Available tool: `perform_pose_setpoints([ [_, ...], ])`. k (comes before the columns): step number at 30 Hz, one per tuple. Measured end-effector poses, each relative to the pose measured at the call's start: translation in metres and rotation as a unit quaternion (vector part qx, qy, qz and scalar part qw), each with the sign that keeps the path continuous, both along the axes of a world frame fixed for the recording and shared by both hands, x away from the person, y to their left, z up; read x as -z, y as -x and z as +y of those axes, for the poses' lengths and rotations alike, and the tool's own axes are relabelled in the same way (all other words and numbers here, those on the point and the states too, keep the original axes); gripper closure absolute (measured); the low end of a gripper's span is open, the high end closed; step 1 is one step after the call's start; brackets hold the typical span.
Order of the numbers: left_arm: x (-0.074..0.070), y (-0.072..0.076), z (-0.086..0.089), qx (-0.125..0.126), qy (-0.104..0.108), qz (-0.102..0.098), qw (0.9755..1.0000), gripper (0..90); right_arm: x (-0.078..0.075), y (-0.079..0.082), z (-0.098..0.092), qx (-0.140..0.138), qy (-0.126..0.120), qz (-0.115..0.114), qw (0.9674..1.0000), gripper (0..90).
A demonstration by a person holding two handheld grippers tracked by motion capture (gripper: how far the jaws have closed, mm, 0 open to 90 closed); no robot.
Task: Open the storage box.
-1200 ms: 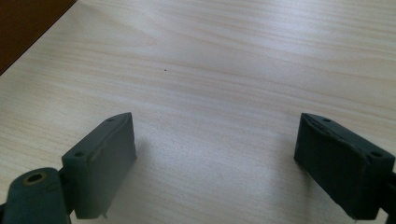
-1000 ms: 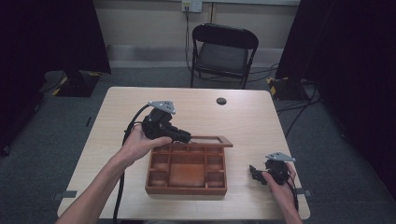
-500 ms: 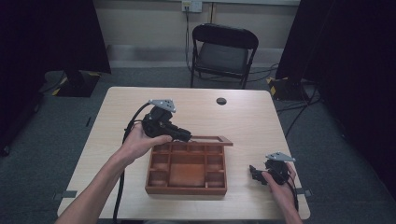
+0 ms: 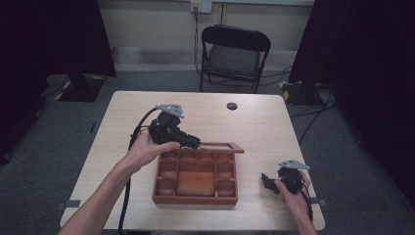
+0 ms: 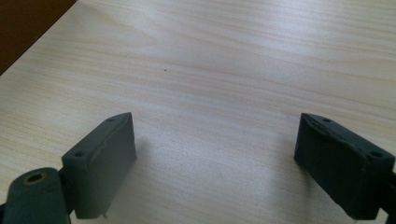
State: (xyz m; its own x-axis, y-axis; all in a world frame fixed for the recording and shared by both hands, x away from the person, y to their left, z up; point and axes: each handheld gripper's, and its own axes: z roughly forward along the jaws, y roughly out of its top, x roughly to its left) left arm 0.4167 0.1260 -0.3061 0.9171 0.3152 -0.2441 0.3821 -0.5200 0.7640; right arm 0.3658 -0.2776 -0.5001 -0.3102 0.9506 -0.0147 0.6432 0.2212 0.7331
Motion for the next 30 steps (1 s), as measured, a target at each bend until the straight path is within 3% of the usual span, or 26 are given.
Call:
perform_pose_setpoints([
  [30, 0.0013, 0.0008, -0.0025, -0.001, -0.001, 0.003, 1.0, 82.2, 0.0, 0.0, 0.0, 0.0, 0.0, 0.0, 1.0, 11.4],
])
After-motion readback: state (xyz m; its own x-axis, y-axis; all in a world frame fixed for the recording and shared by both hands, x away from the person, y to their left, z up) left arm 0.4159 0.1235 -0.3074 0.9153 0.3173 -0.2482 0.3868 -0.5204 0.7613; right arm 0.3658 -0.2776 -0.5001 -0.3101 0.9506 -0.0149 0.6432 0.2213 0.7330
